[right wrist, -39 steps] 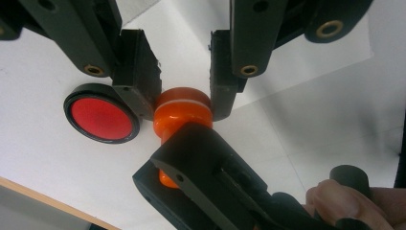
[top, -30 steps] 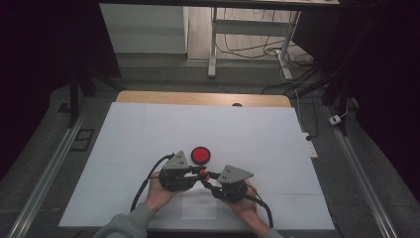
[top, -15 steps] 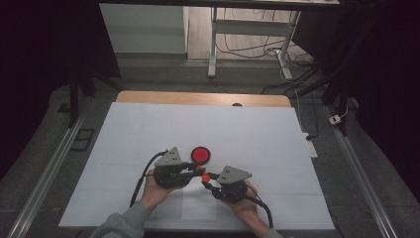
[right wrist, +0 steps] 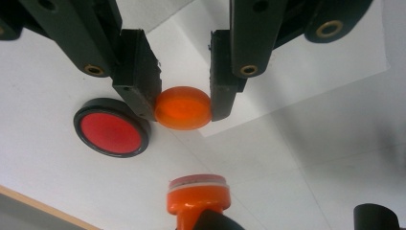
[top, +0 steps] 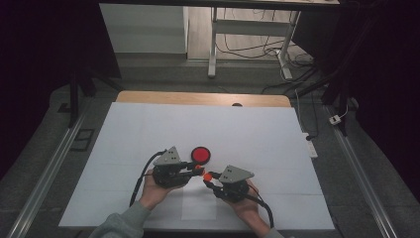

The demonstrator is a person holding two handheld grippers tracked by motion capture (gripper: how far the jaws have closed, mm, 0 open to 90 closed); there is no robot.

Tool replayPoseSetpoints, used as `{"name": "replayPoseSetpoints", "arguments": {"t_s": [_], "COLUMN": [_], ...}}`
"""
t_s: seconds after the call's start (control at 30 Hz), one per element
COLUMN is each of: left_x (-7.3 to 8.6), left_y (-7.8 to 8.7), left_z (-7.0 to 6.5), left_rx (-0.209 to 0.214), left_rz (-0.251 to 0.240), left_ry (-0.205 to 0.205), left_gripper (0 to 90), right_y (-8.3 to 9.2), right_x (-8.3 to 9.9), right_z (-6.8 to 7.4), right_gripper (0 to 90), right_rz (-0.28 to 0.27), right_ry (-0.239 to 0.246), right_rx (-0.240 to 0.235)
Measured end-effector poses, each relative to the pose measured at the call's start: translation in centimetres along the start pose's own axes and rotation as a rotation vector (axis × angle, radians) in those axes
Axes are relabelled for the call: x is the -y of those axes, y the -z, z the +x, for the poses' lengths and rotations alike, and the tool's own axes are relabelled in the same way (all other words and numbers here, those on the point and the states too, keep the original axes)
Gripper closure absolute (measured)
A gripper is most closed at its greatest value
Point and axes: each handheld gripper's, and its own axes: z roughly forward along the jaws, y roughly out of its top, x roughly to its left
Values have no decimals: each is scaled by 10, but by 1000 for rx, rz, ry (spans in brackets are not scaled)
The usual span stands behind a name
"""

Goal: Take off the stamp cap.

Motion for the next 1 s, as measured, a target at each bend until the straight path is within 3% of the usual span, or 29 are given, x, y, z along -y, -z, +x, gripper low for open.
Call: {"name": "replayPoseSetpoints", "arguments": {"t_s": [1.0], "left_x": [2], "left_y": [8], "left_z": [8], "left_rx": [-14], "left_rz": [4], "left_ry": [24], "left_gripper": [729], "right_y": [20], "right_x": [9], "right_z": [-14], "right_gripper": [644], "right_rz": [-18], "right_ry": [-14], "right_rx": [61]}}
